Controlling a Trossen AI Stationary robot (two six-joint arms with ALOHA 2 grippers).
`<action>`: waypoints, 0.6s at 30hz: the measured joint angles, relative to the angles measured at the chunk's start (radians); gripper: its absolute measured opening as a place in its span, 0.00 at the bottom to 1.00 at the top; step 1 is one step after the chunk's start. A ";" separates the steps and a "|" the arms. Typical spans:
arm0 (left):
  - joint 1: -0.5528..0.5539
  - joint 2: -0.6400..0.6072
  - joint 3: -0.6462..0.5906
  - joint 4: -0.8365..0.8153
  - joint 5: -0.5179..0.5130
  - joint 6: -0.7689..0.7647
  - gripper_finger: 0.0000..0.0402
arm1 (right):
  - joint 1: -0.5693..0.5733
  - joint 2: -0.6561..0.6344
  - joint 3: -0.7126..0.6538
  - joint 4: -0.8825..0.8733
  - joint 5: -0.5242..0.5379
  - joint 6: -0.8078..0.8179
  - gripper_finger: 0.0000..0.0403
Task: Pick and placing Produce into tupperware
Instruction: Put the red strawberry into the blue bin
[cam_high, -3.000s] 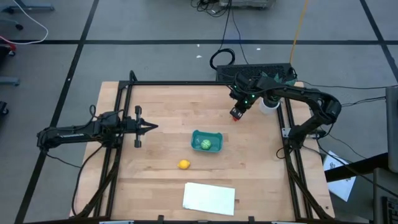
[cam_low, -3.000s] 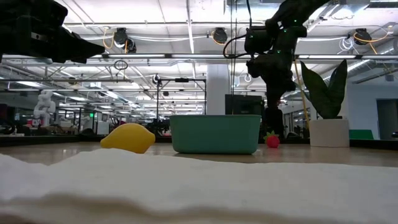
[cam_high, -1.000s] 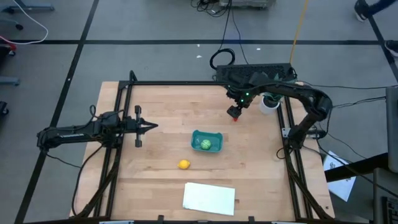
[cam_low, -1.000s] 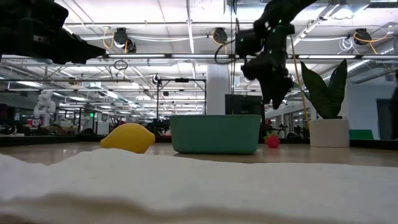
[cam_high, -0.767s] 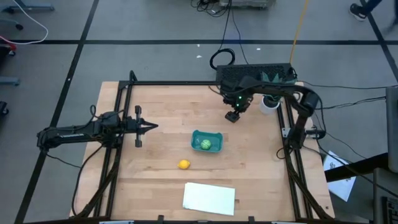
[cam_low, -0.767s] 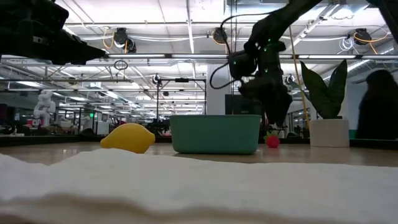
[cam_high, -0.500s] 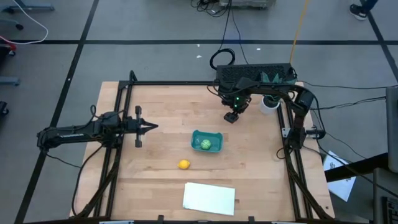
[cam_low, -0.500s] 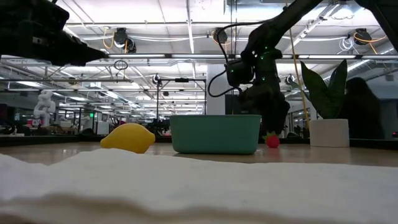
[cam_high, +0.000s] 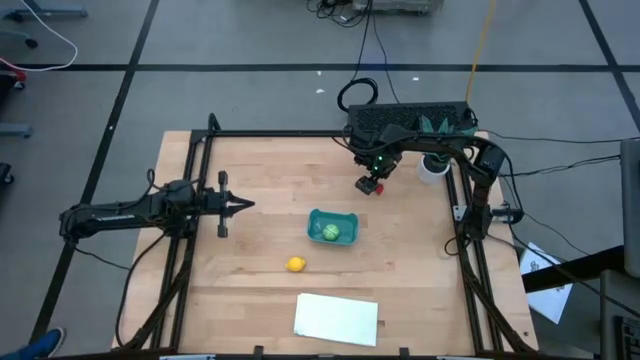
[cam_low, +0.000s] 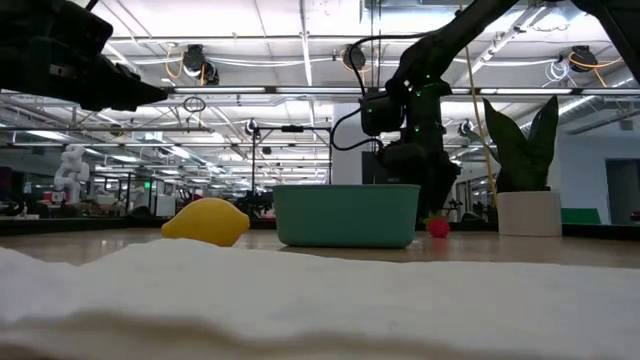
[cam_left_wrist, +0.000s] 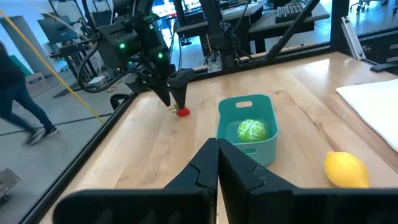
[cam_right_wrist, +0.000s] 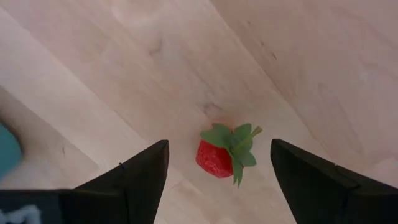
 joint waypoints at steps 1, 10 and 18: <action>0.000 0.000 0.000 -0.001 0.000 0.000 0.02 | 0.000 0.000 0.000 -0.001 0.000 0.001 0.68; 0.000 0.000 0.000 -0.002 0.000 -0.005 0.02 | 0.000 0.000 -0.028 -0.035 -0.004 0.001 0.68; 0.000 0.000 0.000 -0.001 0.000 -0.008 0.02 | 0.000 0.000 -0.114 0.079 -0.005 -0.004 0.68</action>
